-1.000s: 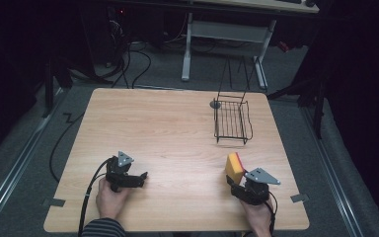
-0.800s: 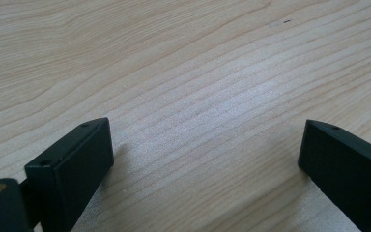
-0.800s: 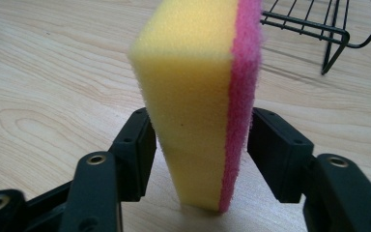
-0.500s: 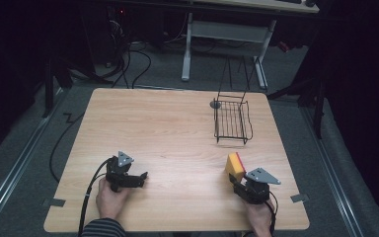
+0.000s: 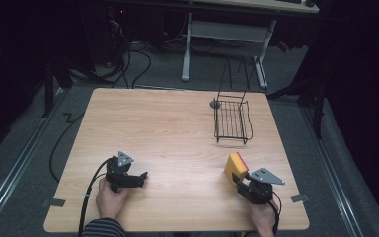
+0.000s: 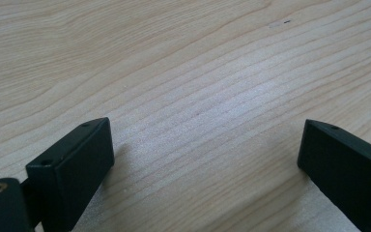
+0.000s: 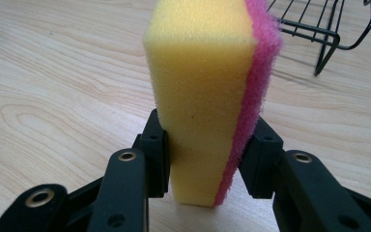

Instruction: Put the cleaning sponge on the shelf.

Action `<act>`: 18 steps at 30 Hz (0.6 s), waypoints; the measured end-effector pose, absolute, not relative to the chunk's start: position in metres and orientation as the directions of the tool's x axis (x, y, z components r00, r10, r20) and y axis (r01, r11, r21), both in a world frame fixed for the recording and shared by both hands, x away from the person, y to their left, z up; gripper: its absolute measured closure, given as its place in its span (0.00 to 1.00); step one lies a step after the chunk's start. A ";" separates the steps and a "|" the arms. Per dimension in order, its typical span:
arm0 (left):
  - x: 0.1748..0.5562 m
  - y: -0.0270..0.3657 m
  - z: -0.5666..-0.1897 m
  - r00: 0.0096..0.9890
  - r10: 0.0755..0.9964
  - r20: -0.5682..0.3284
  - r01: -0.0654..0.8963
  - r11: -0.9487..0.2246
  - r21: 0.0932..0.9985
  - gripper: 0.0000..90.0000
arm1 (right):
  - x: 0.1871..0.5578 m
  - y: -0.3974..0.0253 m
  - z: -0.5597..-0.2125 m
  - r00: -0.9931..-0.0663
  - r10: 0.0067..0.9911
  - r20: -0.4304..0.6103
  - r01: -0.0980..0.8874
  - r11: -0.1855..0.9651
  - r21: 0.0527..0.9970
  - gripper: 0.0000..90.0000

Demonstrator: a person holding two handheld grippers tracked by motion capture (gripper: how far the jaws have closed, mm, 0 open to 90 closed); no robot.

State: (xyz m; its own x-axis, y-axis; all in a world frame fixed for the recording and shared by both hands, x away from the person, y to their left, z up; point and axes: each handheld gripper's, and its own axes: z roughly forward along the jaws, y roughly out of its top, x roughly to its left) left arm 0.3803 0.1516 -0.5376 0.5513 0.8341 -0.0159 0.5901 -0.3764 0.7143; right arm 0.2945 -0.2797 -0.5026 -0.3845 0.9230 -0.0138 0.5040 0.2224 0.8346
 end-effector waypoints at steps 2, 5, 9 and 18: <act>0.380 0.152 -0.538 0.551 0.834 -0.016 0.590 -0.376 0.714 0.07 | 0.294 -0.281 -0.500 -0.388 0.922 -0.013 0.501 0.222 0.837 0.68; 0.380 0.152 -0.538 0.551 0.834 -0.016 0.590 -0.376 0.714 0.07 | 0.293 -0.283 -0.495 -0.395 0.918 -0.012 0.495 0.224 0.840 0.68; 0.380 0.152 -0.538 0.551 0.834 -0.016 0.590 -0.376 0.714 0.07 | 0.293 -0.287 -0.488 -0.403 0.915 -0.018 0.487 0.231 0.842 0.68; 0.380 0.152 -0.538 0.551 0.834 -0.016 0.590 -0.376 0.715 0.07 | 0.295 -0.294 -0.468 -0.432 0.902 -0.017 0.467 0.240 0.851 0.69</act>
State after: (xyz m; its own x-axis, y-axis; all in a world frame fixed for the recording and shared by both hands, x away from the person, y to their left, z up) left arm 0.3803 0.1515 -0.5377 0.5508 0.8345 -0.0164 0.5902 -0.3756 0.7146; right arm 0.2951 -0.2943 -0.4681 -0.4320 0.9017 -0.0171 0.4667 0.2397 0.8513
